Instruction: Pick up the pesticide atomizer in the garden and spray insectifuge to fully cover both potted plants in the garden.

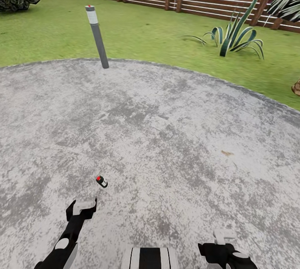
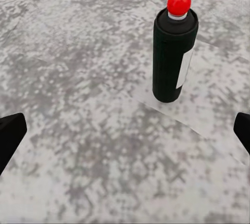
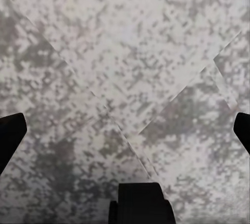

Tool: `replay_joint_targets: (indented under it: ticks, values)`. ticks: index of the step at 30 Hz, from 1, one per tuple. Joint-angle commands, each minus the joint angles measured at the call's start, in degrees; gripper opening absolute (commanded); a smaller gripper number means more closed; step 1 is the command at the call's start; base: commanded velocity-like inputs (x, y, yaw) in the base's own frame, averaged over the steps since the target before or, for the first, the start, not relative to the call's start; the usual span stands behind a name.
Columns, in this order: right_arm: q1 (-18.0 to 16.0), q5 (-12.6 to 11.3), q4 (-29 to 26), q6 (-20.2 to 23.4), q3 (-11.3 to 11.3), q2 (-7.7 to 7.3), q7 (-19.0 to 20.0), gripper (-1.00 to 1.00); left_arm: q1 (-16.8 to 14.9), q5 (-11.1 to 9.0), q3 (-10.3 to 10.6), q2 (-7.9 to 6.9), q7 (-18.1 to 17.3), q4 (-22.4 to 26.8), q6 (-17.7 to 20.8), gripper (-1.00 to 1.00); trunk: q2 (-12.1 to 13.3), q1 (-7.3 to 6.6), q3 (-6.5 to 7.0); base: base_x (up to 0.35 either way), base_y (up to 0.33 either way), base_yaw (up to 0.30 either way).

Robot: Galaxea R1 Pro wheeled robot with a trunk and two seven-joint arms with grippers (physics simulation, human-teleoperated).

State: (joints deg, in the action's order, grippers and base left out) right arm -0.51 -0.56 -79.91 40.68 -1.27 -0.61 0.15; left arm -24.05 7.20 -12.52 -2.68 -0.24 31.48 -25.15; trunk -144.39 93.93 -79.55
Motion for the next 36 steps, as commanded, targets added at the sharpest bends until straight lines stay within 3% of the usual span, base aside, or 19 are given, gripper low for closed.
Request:
replay_joint_targets:
  ticks: [1,13,36]
  values:
    - [-0.02,-0.06,-0.06,0.27,-0.04,0.01,0.02,1.00,-0.03,0.59,-0.30,0.04,-0.03,-0.06,-0.23,1.00,-0.01,-0.01,-0.04,0.000,0.000,0.000]
    - [-0.02,-0.06,-0.07,0.27,-0.01,0.01,0.00,1.00,-0.03,0.62,-0.32,0.04,-0.01,-0.10,-0.27,1.00,-0.01,-0.01,-0.46,0.122,0.000,-0.091]
    - [-0.02,-0.06,-0.16,0.27,-0.07,-0.01,0.02,1.00,-0.03,0.62,-0.23,0.04,0.00,-0.10,-0.26,1.00,-0.01,-0.01,-0.48,0.105,0.000,-0.002]
